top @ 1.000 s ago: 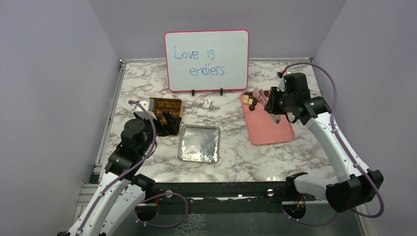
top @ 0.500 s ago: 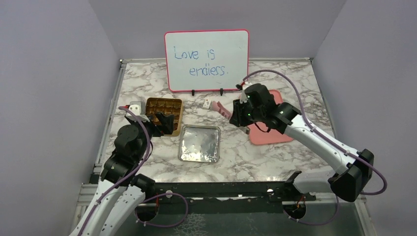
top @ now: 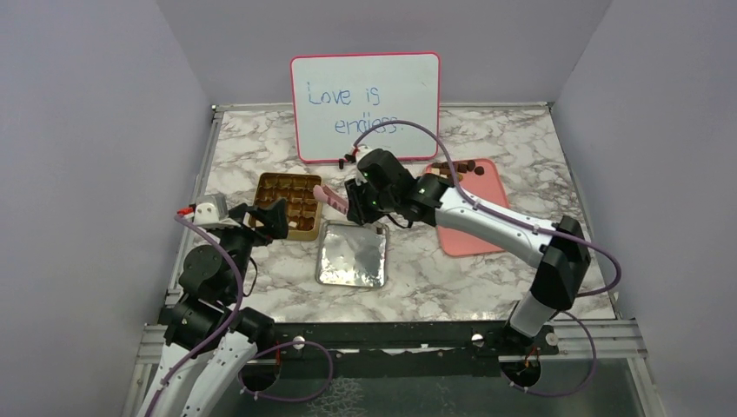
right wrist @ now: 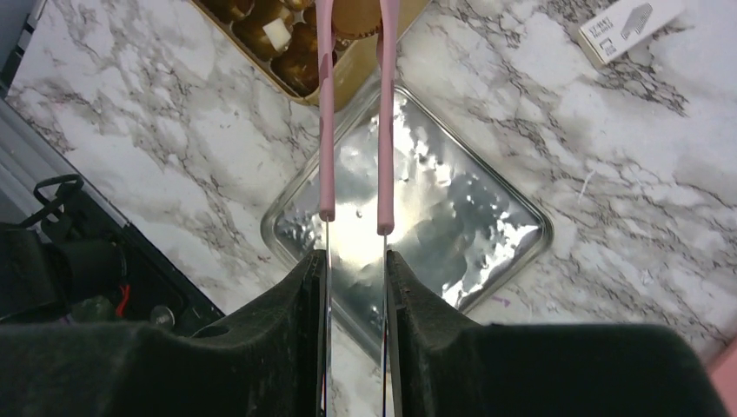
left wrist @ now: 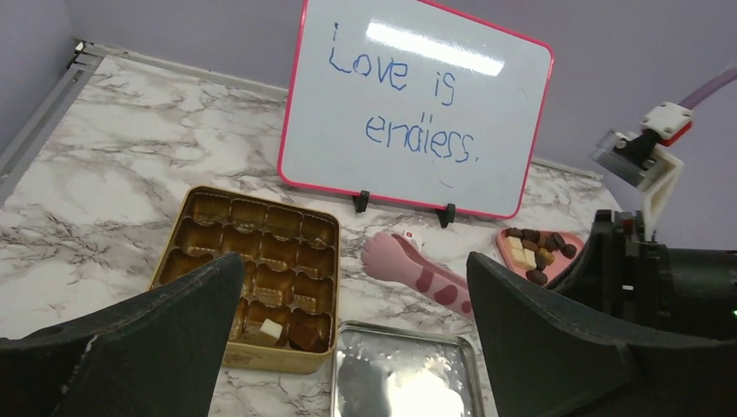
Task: Pack the chocolate
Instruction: Place the fake chocolate in the packing box.
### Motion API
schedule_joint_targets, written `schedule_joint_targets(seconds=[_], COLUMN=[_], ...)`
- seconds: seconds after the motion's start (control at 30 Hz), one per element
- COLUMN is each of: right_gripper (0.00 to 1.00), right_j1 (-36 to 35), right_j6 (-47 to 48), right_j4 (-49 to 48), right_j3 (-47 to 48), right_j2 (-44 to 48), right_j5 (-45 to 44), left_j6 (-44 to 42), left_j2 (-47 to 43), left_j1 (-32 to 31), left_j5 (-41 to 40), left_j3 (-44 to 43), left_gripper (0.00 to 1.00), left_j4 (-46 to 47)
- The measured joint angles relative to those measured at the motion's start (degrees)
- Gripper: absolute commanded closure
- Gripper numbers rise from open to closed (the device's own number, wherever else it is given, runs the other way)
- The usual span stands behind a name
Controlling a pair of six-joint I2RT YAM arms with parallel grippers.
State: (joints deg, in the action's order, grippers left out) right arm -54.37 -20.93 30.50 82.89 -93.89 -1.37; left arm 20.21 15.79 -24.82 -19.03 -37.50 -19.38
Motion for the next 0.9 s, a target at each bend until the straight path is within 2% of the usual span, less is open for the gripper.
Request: schedule_joint_targets(seconds=[0.37,0.9], right_gripper=[0.65,0.63], right_j1=[-3.48,-5.46], right_j6=[3.54,6.49], right_j4=[-0.7,0.98], right_j3=[12.96,14.56], right_j2=[-16.2,-21.44], right_j5=[-2.21,-5.73], left_j6=[0.0,-0.37], left_j2=[-2.56,-2.25], left_j1=[0.48,0.81], left_j5=[-0.13,-0.11], left_j3=[0.02,0.02], left_gripper=[0.01,0.01], left_j4=[0.0,-0.02])
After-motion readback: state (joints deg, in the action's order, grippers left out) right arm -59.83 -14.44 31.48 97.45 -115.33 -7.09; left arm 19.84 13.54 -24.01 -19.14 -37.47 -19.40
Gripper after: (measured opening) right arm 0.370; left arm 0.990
